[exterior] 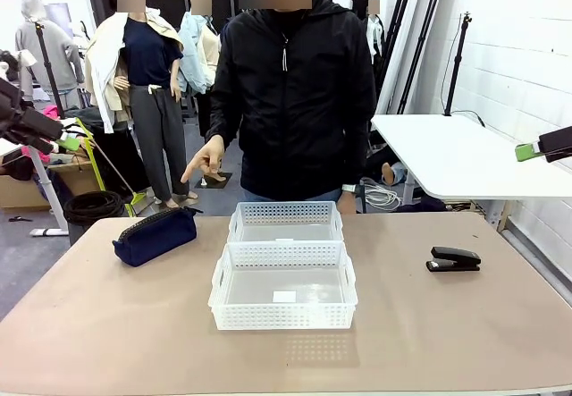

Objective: Distribute items into two baskets.
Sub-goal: Pick up the Pencil pouch that the person points to.

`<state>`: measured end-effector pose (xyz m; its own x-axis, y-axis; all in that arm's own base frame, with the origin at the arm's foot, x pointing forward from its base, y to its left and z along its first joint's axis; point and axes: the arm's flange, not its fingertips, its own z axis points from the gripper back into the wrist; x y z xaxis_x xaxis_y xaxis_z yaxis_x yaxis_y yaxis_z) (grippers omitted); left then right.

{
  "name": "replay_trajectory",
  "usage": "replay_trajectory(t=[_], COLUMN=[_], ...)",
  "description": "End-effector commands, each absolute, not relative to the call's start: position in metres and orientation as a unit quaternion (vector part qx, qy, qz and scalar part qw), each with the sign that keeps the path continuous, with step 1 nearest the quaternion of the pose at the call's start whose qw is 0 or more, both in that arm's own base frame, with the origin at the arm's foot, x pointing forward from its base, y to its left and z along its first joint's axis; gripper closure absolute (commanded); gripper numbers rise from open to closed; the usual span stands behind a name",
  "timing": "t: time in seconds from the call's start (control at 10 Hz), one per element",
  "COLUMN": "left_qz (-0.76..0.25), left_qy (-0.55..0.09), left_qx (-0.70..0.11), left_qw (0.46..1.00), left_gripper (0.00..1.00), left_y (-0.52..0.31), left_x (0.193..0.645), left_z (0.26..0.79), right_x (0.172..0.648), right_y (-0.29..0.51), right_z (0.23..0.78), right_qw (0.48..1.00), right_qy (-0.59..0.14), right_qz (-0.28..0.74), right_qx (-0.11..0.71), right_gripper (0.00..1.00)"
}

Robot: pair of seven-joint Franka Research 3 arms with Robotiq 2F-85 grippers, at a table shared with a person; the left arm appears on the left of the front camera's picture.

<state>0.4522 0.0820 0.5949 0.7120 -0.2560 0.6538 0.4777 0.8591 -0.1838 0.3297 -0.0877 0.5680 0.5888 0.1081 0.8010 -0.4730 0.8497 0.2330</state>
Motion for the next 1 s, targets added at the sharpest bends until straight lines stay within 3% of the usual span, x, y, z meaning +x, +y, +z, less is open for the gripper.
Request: replay_trajectory(t=[0.0,0.9], left_qz=[-0.232,-0.342], left_qy=[-0.267,-0.178], left_qx=[-0.149,-0.055], left_qw=[0.924,0.921], left_gripper=[0.0,0.0], left_y=[0.082,0.038], left_x=[0.475,0.598], left_z=[0.605,0.531], right_x=[0.33,0.33], right_y=[-0.087,-0.087], right_z=[0.567,0.567], right_qw=[0.864,0.864], right_qy=[-0.42,-0.42], right_qz=[0.169,0.169], right_qx=[0.221,0.221], right_gripper=[0.0,0.0])
